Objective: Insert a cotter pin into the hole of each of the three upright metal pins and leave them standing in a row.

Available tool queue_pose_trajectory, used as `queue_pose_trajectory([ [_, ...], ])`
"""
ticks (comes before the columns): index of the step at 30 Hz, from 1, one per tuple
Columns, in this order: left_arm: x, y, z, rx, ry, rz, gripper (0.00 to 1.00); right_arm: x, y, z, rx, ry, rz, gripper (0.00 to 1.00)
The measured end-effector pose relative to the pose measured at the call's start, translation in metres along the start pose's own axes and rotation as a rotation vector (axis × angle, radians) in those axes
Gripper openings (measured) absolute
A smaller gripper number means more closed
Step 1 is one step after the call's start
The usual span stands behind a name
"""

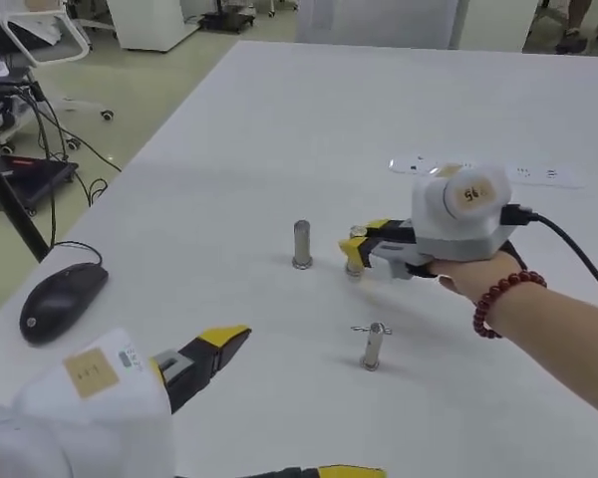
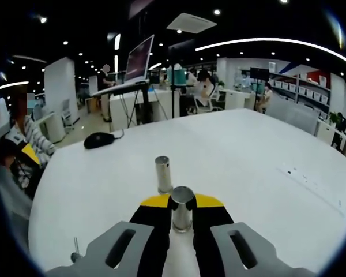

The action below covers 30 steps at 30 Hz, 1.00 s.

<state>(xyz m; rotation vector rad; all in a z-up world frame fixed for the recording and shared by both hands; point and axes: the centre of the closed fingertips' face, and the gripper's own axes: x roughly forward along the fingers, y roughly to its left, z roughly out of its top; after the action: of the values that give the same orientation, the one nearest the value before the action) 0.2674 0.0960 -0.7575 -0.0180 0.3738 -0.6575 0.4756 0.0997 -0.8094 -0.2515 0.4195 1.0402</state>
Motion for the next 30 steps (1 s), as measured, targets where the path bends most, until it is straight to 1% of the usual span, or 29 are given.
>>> queue_pose_trajectory([
  [8, 0.001, -0.004, 0.002, -0.003, -0.007, 0.001, 0.91, -0.024, -0.003, -0.01, 0.015, 0.005, -0.018, 0.14],
  [13, 0.001, -0.007, 0.003, 0.001, -0.012, -0.005, 0.9, -0.037, -0.002, -0.017, 0.02, 0.011, -0.029, 0.14],
  [26, 0.0, -0.015, 0.004, 0.025, -0.007, -0.016, 0.89, -0.065, 0.004, -0.03, 0.022, 0.017, -0.037, 0.14],
  [30, -0.001, -0.017, 0.005, 0.028, -0.006, -0.018, 0.89, -0.074, 0.009, -0.034, 0.02, 0.02, -0.038, 0.13],
])
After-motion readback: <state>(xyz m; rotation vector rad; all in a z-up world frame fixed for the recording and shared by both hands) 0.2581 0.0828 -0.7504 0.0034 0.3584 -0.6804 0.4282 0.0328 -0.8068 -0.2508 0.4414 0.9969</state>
